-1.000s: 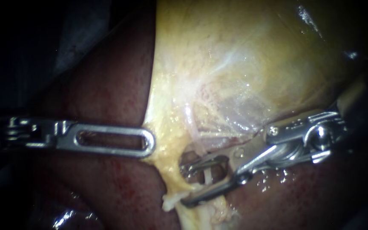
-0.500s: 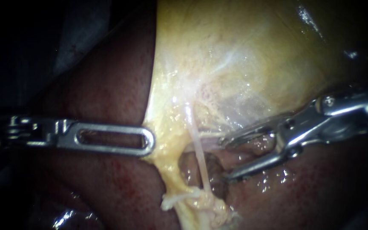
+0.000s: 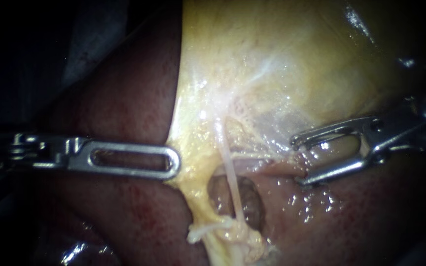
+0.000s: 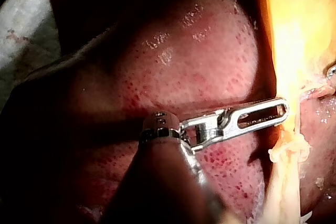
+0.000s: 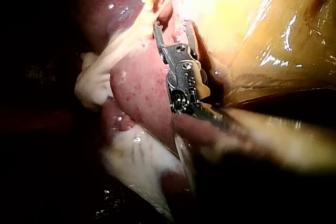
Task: Going back first clip left tube
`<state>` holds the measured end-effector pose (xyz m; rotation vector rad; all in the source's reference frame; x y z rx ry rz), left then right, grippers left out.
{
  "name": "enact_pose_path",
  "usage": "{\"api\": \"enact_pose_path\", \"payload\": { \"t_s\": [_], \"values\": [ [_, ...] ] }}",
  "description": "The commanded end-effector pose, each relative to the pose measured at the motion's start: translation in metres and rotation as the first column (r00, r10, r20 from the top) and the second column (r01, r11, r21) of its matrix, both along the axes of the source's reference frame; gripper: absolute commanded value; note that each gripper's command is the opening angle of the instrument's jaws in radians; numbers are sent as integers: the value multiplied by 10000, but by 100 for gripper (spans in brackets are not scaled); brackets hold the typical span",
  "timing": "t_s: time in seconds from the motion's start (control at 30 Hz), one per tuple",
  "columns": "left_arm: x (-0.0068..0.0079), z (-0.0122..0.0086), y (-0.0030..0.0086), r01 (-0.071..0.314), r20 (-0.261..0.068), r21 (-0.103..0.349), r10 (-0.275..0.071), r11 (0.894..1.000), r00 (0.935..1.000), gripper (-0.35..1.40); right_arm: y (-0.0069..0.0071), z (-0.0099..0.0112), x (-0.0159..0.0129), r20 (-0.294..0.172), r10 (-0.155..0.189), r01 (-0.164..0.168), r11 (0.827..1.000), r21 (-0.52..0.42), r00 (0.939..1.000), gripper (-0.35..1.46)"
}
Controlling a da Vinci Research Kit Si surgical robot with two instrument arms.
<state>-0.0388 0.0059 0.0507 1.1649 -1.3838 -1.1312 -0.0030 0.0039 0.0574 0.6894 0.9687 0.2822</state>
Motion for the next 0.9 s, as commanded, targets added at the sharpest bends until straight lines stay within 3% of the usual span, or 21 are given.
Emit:
{"api": "enact_pose_path", "payload": {
  "t_s": [0.03, 0.37, 0.57, 0.9],
  "values": [
    [-2, 2, 0, 6, -5, -5, -6, 10000, 10000, -35, 0, 0, 0, -1, -4, 4, 10000, 8, 10000, 39],
    [-34, 38, -1, -79, -99, -176, 77, 9998, 9999, -35, -1, -1, -2, -7, -14, 14, 10000, 8, 10000, 39],
    [-39, 50, -2, -100, -183, -227, 96, 9997, 9998, -35, -1, -1, -4, -9, -18, 18, 10000, 9, 10000, 39],
    [-40, 50, -2, -91, -188, -227, 87, 9997, 9998, -35, -1, -1, -4, -10, -19, 19, 10000, 8, 10000, 39]
  ]
}}
